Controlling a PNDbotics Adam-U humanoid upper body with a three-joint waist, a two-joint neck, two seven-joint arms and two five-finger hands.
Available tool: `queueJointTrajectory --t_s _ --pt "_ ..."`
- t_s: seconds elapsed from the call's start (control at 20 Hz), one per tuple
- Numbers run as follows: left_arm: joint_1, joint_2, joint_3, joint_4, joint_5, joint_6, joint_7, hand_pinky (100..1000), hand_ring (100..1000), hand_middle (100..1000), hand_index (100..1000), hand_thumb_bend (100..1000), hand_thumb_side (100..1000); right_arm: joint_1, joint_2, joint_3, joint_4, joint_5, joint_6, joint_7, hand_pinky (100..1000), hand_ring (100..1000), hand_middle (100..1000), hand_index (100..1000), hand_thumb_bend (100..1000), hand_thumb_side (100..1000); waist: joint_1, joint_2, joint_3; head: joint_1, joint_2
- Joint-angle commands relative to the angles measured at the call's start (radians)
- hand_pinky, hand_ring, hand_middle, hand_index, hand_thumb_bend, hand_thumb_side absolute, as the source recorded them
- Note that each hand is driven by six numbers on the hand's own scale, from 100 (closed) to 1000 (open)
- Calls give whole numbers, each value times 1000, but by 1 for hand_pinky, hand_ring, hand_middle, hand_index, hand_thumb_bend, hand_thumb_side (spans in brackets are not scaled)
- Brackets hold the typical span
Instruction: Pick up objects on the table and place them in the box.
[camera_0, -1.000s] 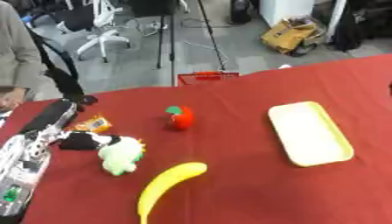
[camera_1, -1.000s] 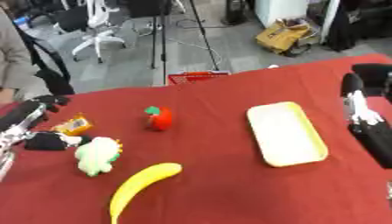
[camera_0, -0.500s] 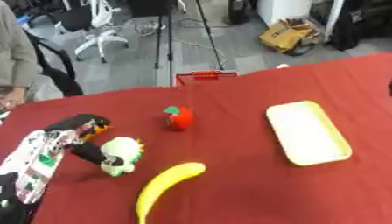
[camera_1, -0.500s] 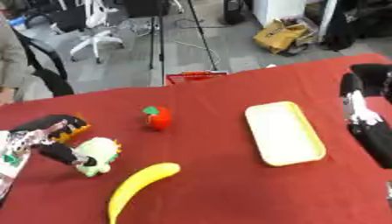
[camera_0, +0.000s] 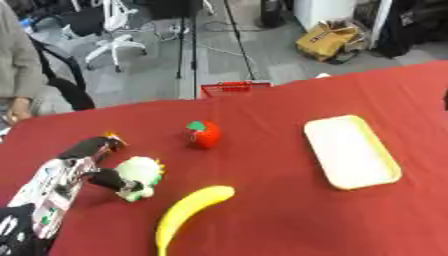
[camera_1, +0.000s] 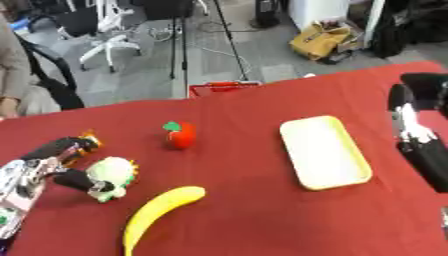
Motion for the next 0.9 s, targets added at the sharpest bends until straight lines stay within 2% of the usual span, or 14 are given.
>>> queueJointTrajectory --t_s 0.05,0.25,0.35,0.55,0.6,0.75,0.9 --pt "-28 6 -1 20 19 -13 24 757 812 800 902 841 374 -10 -13 1 -24 -4 -1 2 600 612 607 735 316 675 -12 -24 2 0 -11" --pt "-42 -8 -13 63 20 -33 43 758 790 769 875 806 364 -10 -12 1 -24 -4 -1 2 600 612 607 735 316 675 -16 -24 -1 1 -13" --pt "-49 -9 -23 78 10 -45 40 747 751 714 840 758 349 -10 -11 1 -24 -5 -1 1 600 612 606 735 316 675 -16 -24 -2 2 -13" --pt "-62 -8 -37 99 -24 -57 35 717 618 584 730 641 315 -10 -11 2 -24 -5 -1 3 600 612 606 735 315 675 -14 -24 -3 3 -13" --pt "-65 -9 -40 101 -30 -60 36 681 555 529 676 578 302 -10 -11 2 -24 -5 -1 3 600 612 606 735 315 675 -14 -25 -4 2 -14" --pt "-72 -13 -37 87 -27 -63 64 631 494 468 604 484 301 -9 -11 1 -24 -5 -1 1 600 612 606 735 316 676 -14 -25 -4 -1 -15" --pt "-95 -18 -26 35 5 -60 104 596 471 445 580 426 305 -9 -11 1 -24 -5 -1 1 600 612 606 735 316 676 -14 -26 -4 -1 -14"
